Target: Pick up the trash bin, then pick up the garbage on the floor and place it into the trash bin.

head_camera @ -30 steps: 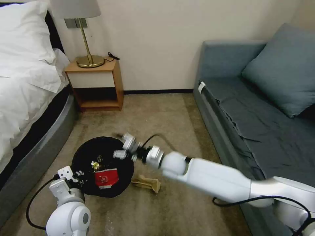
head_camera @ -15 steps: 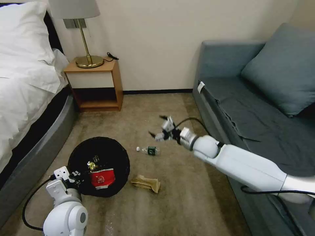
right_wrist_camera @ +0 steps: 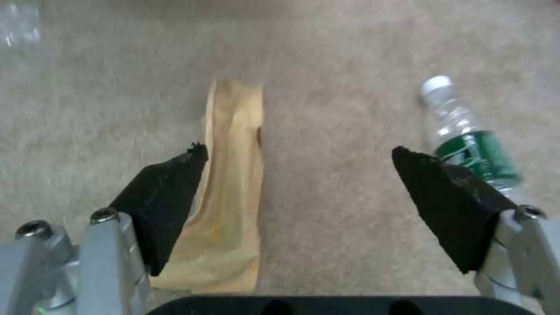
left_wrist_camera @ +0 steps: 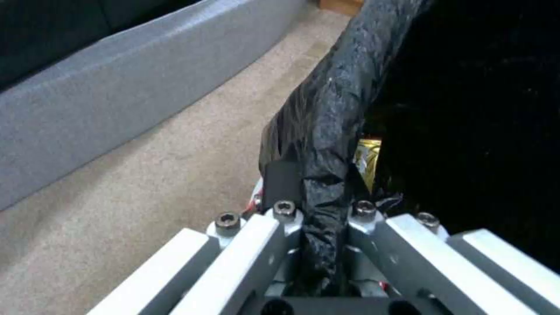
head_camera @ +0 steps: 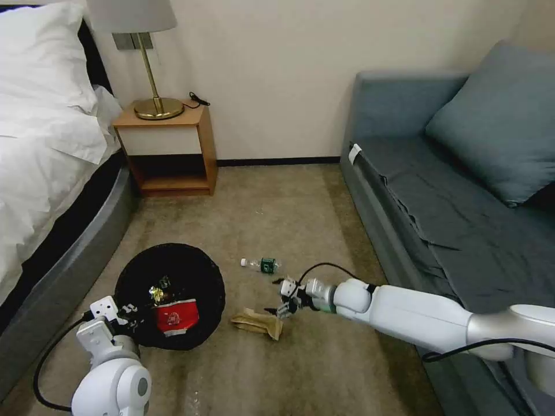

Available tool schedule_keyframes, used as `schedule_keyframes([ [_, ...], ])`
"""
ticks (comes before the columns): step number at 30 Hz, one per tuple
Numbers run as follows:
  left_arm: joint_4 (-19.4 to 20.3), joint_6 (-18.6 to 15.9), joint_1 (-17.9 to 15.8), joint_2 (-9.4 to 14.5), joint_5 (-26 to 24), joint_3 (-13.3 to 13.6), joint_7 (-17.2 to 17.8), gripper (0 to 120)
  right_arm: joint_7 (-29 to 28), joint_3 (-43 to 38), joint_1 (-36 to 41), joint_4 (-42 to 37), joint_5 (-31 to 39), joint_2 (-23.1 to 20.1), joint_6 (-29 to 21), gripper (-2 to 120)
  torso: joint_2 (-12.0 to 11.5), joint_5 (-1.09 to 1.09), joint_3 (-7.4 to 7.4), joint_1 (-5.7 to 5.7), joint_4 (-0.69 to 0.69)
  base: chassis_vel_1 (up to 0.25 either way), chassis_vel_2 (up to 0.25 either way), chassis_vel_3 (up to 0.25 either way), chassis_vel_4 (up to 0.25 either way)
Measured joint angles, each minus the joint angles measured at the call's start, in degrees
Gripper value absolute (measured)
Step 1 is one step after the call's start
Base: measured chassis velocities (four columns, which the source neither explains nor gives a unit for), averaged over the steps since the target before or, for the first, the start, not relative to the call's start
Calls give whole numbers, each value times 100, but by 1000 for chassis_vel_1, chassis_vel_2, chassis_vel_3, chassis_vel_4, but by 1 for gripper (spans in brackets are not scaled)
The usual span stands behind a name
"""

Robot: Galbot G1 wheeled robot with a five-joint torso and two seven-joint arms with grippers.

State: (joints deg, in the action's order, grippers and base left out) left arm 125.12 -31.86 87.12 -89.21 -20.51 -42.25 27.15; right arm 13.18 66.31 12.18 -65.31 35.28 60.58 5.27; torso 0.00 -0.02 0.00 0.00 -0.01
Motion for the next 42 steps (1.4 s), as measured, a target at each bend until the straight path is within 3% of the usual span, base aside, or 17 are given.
schedule_keyframes([
  [4, 6, 1, 4, -6, -3, -9, 0, 2, 21, 66, 44, 357, -35, 297, 124, 85, 0, 1, 0, 0, 1, 0, 0, 0, 0],
  [8, 15, 13, 22, -25, -7, -30, -1, 2, 81, 195, 154, 1048, -132, 916, 365, 85, 0, 2, 0, 0, 2, 0, 0, 0, 0],
  [12, 23, 31, 30, -34, -12, -45, -1, 2, 109, 237, 252, 1418, -192, 1163, 442, 85, 0, 1, 0, 0, 2, 0, 0, 0, 0],
  [25, 65, 94, 64, -65, 0, -33, -1, 2, 132, 247, 493, 1915, -283, 1331, 447, 70, 0, 1, 0, 0, 1, 0, 0, 0, 0],
  [42, 54, 130, 79, -76, 28, -43, -1, 2, 185, 82, 520, 1681, -342, 1075, 675, 8, 0, 2, 0, 0, 1, 0, 0, 0, 0],
])
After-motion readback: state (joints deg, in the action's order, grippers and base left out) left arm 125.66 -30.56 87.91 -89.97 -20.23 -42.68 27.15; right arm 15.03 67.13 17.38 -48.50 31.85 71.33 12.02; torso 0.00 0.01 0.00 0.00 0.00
